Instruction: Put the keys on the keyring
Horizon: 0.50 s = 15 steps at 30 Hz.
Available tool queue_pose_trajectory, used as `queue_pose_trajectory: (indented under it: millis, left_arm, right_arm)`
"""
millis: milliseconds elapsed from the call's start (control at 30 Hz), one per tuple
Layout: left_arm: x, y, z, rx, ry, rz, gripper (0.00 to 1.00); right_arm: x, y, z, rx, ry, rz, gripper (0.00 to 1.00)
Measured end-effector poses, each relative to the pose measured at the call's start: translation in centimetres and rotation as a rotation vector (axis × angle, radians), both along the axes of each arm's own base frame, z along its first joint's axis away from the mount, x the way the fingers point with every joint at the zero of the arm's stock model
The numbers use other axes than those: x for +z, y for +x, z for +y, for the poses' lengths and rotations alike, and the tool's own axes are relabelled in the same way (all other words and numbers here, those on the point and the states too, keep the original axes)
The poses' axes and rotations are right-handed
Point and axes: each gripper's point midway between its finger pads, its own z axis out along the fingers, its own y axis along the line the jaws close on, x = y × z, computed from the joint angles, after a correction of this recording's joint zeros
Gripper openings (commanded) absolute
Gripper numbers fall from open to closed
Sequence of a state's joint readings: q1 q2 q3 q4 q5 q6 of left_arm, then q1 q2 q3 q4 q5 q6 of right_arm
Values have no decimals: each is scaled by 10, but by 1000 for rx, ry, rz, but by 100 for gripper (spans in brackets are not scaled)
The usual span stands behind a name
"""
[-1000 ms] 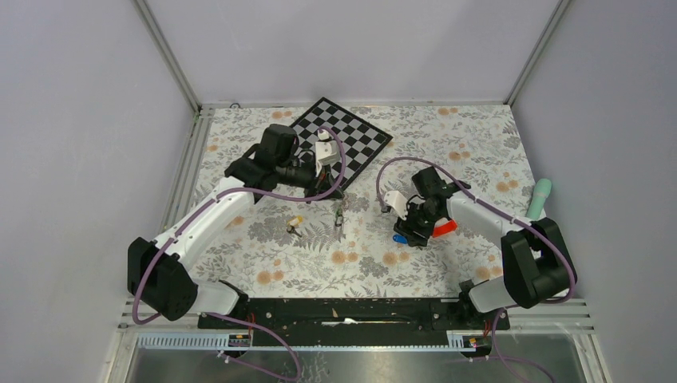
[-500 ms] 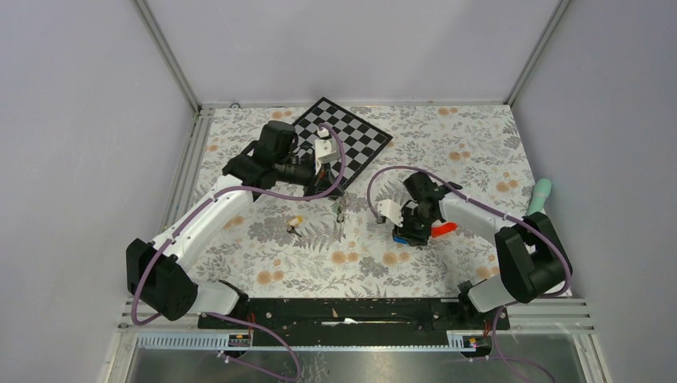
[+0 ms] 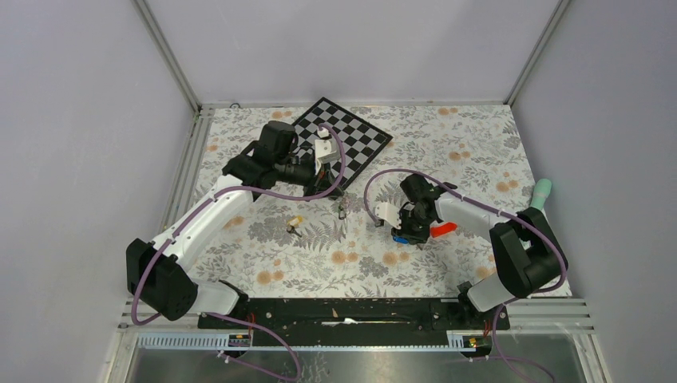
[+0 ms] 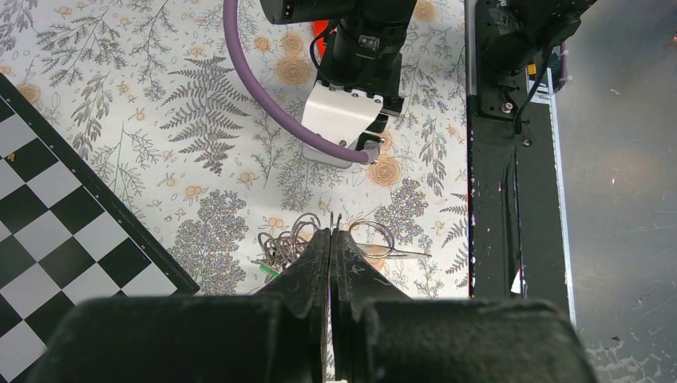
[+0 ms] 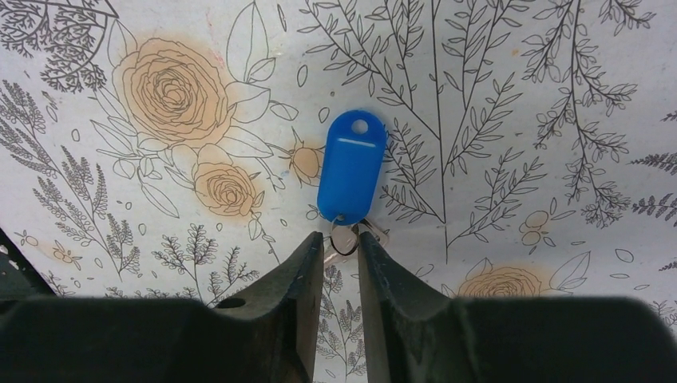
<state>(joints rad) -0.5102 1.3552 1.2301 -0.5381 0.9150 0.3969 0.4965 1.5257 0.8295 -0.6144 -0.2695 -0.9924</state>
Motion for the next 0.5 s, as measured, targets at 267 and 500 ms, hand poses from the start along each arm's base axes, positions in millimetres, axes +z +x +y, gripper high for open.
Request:
queue_pose_trajectory:
  millis: [267, 500]
  left_arm:
    - [0, 0, 0, 0, 0, 0, 0]
    - [0, 0, 0, 0, 0, -1, 0]
  right_arm:
    - [-2, 2, 1, 3, -3, 4, 16]
    - [-2, 2, 1, 3, -3, 4, 11]
